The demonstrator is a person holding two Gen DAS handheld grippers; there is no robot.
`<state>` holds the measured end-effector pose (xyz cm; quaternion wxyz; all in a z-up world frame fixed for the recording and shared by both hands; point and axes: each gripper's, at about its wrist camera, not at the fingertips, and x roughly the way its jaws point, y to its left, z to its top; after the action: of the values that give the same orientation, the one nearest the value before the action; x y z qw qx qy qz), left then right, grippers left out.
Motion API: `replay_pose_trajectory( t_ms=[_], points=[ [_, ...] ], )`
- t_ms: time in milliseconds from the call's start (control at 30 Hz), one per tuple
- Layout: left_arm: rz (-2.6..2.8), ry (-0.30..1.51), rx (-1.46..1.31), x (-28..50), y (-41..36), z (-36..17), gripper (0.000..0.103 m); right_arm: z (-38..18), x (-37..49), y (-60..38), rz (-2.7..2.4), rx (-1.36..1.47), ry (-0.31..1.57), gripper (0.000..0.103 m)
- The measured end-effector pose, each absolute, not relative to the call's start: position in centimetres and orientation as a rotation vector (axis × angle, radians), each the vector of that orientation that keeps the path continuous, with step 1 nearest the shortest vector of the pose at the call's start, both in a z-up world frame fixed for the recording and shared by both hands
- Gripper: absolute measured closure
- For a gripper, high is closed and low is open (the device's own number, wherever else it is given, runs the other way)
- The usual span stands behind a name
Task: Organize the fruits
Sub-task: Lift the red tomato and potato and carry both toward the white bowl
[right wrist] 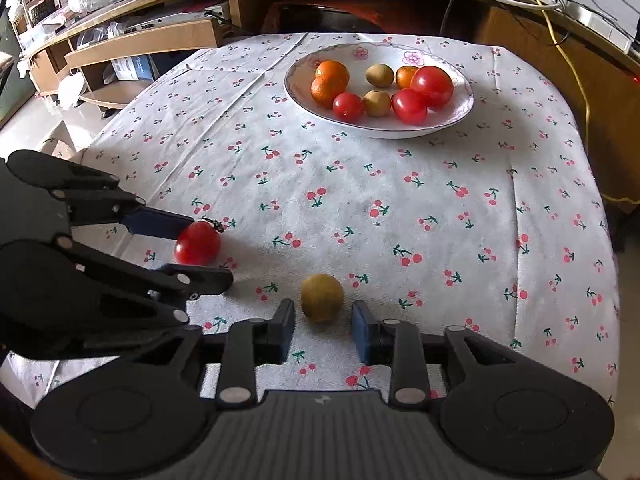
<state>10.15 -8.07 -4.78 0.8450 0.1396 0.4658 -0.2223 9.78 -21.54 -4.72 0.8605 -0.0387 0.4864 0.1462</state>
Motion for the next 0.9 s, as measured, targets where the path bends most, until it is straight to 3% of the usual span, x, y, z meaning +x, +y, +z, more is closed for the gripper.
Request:
replay_pose_trajectory(
  t_ms=[267,467,633,733,900],
  points=[
    [-0.477,0.975,0.281,10.3,-7.8,-4.3,0.037,-4.5,10.3,-22.3,0.315,-0.046,1.008,0.066],
    [-0.485,0.985,0.270,10.8,-8.2,-4.4,0.037,-4.7,10.5,-22.5,0.315,-0.035,1.014,0.066],
    [-0.485,0.995,0.275,10.6,-8.2,-4.9,0.044,-4.8,10.6,-22.2,0.325,-0.046,1.019,0.066],
    [-0.482,1.001,0.261,10.7,-8.0,-4.8,0.058,-4.9,10.6,-21.9,0.323,-0.056,1.017,0.066],
    [-0.477,0.998,0.255,10.7,-8.0,-4.4,0.068,-4.8,10.7,-21.4,0.323,-0.075,1.023,0.075]
  ],
)
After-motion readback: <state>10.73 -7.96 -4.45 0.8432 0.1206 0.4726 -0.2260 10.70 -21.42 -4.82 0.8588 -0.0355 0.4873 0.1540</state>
